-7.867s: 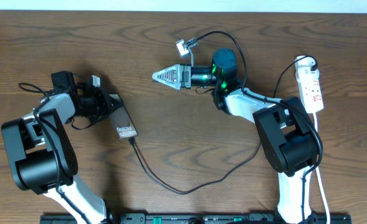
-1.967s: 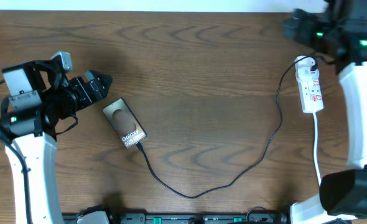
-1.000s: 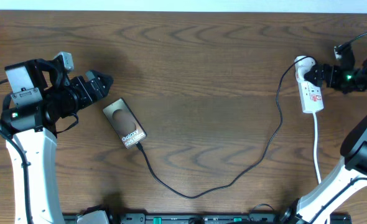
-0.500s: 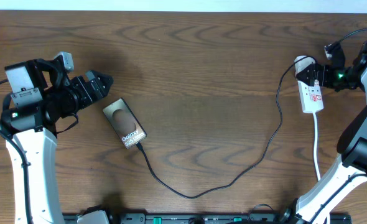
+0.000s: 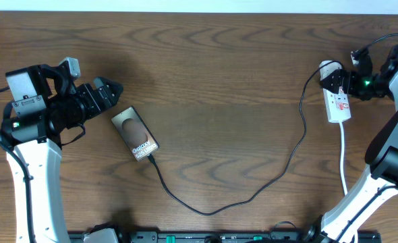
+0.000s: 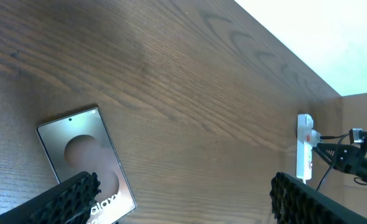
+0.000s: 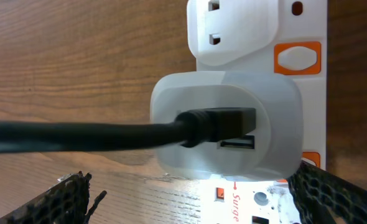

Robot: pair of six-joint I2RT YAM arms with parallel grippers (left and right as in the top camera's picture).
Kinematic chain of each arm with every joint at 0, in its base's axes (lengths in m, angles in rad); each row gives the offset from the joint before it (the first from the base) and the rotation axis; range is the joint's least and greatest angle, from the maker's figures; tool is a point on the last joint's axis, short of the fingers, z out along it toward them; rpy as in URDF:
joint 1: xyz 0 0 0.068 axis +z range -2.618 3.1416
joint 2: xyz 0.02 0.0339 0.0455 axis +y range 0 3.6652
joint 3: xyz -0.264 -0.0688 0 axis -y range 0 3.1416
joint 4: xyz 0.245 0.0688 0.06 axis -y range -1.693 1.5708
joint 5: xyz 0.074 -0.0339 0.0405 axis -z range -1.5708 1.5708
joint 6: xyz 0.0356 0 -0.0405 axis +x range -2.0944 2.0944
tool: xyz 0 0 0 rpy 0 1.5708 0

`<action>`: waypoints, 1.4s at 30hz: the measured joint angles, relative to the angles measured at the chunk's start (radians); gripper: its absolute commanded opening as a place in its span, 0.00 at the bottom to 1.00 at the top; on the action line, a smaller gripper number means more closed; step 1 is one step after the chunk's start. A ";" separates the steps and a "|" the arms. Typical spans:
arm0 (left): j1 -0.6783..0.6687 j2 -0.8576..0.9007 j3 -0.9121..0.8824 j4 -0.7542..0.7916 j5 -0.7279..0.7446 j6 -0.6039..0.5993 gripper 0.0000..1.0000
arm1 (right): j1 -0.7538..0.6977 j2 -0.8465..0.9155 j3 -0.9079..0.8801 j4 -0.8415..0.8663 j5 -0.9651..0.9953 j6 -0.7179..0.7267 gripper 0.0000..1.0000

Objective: Plug charger to phone and switch on socket
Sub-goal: 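Press the orange power strip switch down with the right gripper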

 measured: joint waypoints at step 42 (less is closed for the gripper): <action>0.000 0.000 0.000 -0.002 0.000 0.003 0.91 | 0.032 0.012 0.013 0.011 0.056 0.051 0.96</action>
